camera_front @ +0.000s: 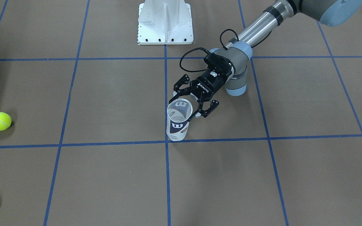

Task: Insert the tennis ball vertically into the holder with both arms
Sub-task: 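Set the can upright on the table and open the left gripper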

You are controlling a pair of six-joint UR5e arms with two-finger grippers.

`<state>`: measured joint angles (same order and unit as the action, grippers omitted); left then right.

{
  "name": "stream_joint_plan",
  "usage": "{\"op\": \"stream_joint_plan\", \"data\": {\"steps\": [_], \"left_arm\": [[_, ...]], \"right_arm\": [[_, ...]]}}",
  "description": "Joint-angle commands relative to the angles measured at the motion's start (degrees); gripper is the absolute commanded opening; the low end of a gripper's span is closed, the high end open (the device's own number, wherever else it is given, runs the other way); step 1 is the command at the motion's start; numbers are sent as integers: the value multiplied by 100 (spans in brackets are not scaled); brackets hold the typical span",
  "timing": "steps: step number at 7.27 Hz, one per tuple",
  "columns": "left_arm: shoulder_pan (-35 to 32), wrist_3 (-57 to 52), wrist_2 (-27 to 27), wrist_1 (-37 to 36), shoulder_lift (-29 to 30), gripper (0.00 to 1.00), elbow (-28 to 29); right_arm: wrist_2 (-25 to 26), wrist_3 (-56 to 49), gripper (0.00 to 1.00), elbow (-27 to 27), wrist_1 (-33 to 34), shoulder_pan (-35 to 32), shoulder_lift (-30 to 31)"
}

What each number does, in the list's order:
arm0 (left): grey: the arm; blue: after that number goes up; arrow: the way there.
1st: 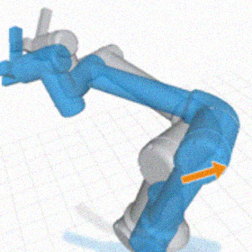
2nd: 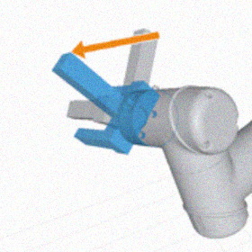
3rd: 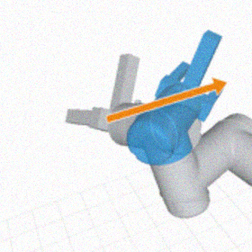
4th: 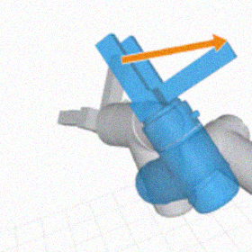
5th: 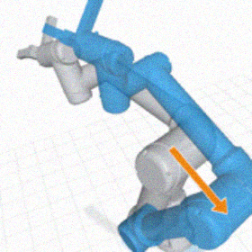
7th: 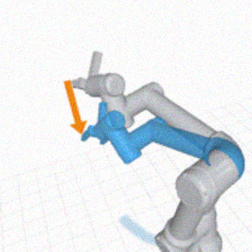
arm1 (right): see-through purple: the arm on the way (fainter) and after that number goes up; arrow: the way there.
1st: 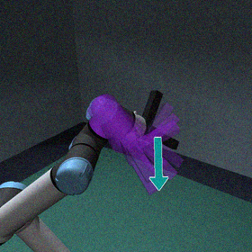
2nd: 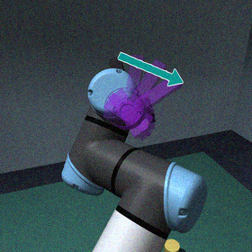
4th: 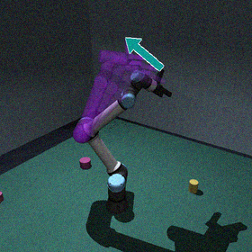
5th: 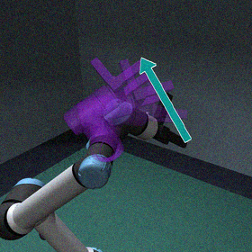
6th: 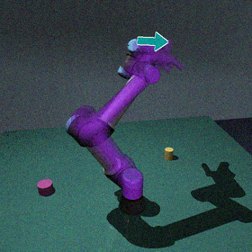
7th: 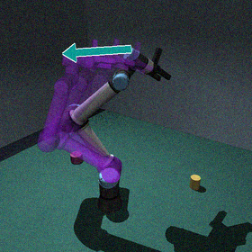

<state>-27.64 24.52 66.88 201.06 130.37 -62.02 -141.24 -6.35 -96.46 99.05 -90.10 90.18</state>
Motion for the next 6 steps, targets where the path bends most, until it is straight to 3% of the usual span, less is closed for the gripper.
{"op": "stream_joint_plan", "data": {"steps": [1, 2, 3, 4, 6], "left_arm": [[75, -9, -8, -6, -3, 33, 41], [75, -9, -17, -6, -3, 37, 41], [49, -18, -43, -23, 23, 90, 32], [31, -18, -43, -23, 15, 100, 32], [40, -9, -34, -32, 24, 100, 23]], "right_arm": [[9, -7, 100, 4, 0, 1, 8], [9, -7, 100, 13, 0, 2, 8], [9, -7, 100, 13, 0, 2, -1], [9, -7, 100, 22, 0, 2, -1], [9, -7, 100, 22, 0, -7, -1]]}}
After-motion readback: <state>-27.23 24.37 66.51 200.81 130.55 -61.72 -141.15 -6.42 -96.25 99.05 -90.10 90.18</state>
